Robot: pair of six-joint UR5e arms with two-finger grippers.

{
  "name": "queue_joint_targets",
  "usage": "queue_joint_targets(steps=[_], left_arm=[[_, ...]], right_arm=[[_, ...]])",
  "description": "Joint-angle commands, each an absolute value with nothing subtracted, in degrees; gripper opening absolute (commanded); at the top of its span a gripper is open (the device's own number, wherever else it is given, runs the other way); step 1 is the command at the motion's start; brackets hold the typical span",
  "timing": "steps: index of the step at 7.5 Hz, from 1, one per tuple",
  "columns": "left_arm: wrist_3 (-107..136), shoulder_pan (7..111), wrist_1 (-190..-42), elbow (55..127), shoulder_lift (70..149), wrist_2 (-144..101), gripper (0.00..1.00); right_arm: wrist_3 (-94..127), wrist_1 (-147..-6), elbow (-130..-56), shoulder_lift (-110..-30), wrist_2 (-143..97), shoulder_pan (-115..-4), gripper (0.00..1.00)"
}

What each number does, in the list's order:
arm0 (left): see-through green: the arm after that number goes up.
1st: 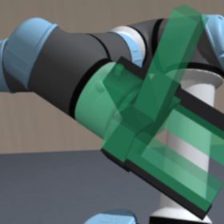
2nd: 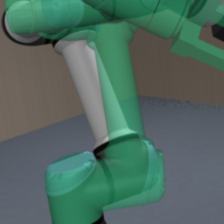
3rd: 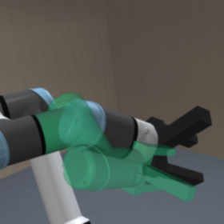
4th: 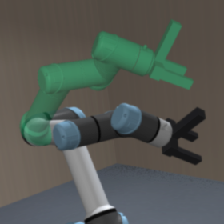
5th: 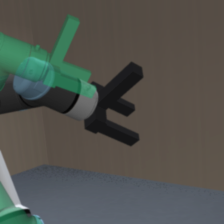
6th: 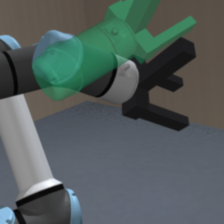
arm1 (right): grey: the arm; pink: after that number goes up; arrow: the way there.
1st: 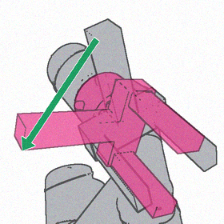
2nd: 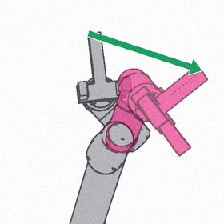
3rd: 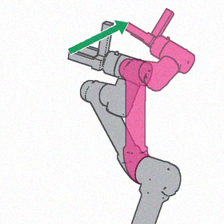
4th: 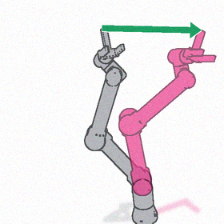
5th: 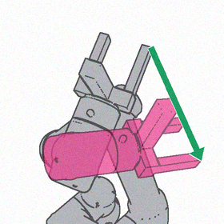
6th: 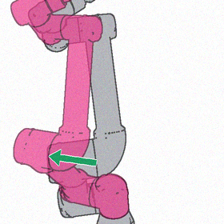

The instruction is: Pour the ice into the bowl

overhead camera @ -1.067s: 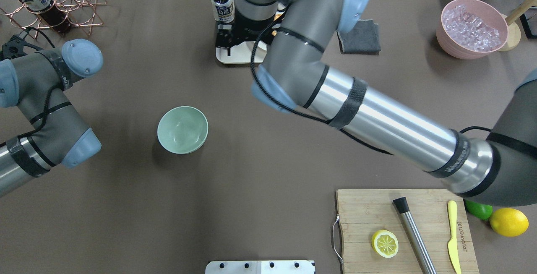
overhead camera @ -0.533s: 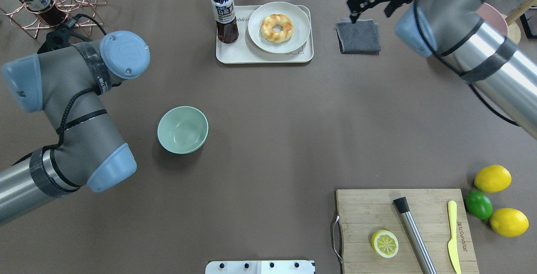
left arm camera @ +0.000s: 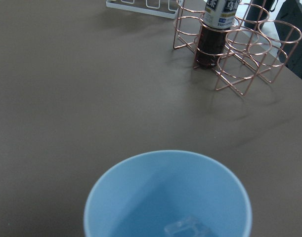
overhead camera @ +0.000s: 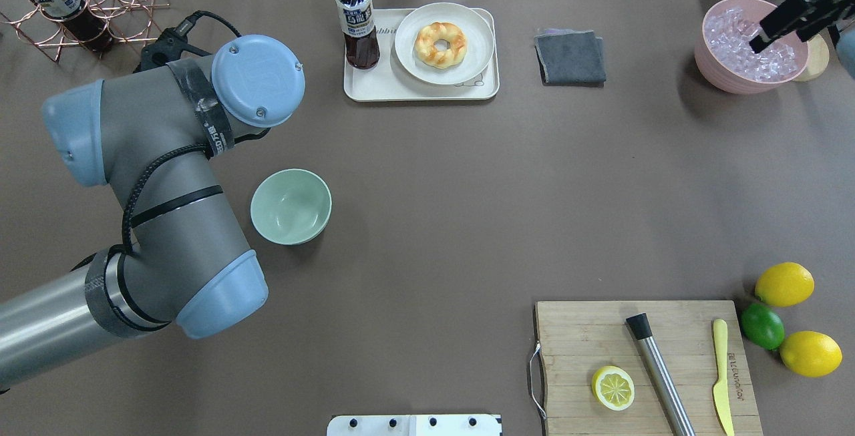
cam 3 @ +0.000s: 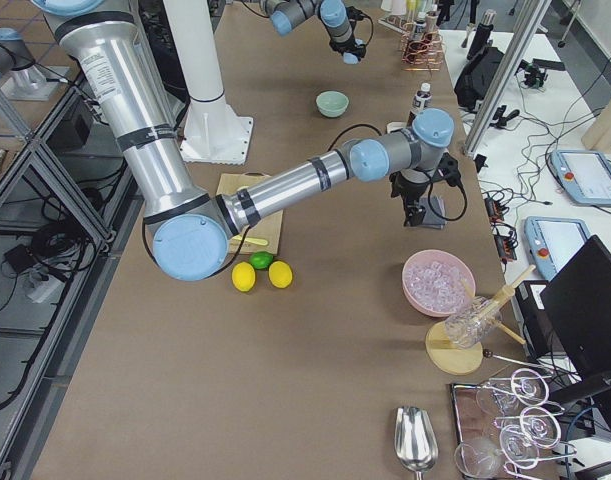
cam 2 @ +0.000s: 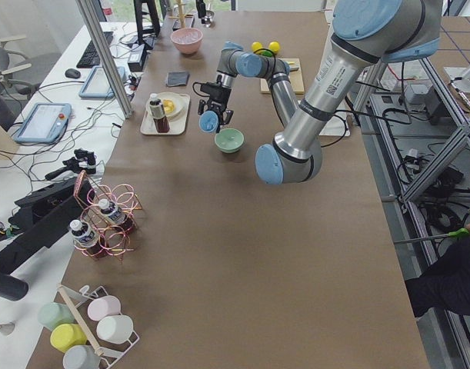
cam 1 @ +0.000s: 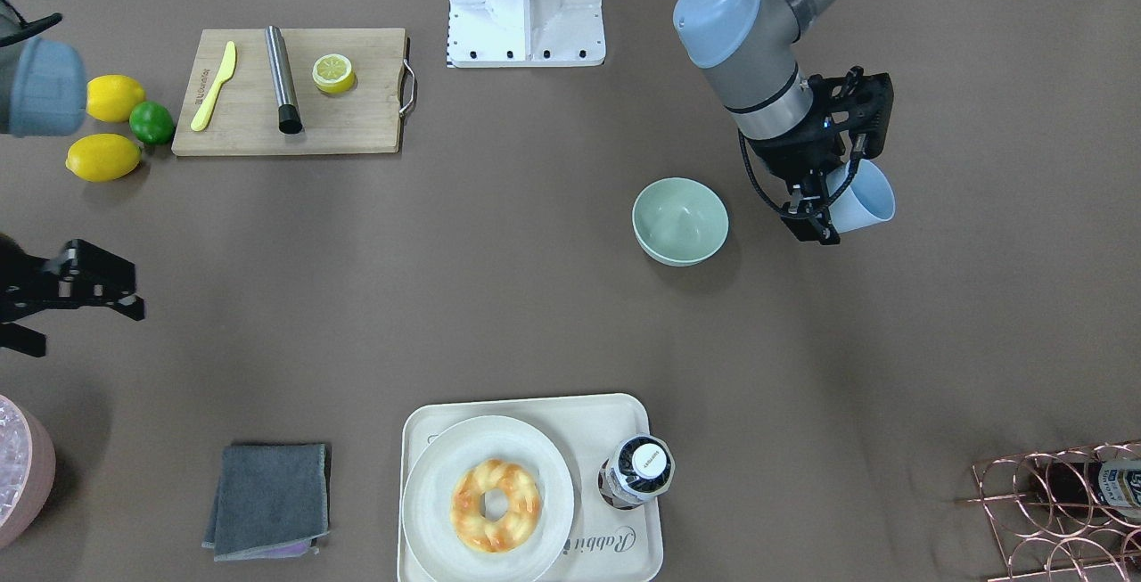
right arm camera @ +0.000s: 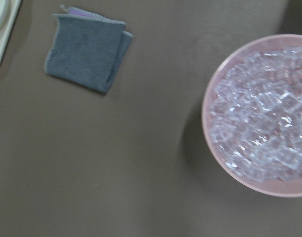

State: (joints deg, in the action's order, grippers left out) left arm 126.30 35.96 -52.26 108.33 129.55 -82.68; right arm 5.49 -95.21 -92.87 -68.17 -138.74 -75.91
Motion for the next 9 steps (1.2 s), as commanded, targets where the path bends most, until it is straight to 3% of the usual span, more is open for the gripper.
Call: queue_joint_targets(steps=[1, 3, 6, 9], left_arm=[[130.2, 35.2, -61.2, 107.8, 130.6, -83.2, 0.57], [134.4, 34.1, -68.6, 107.1, 130.2, -83.3, 0.57], [139.6, 31.7, -80.5, 100.3, 130.1, -86.0, 0.57], [145.4, 31.2, -89.7, 100.3, 129.7, -90.4, 0.56]], right_arm=[[1.0, -95.1, -93.5, -76.2, -134.7, -82.6, 0.99], [5.2, -95.2, -94.6, -78.7, -129.5, -83.1, 0.99], [9.1, -94.2, -93.3, -81.1, -127.7, -83.5, 0.99], [9.4, -87.0, -91.1, -82.9, -129.3, -83.5, 0.99]])
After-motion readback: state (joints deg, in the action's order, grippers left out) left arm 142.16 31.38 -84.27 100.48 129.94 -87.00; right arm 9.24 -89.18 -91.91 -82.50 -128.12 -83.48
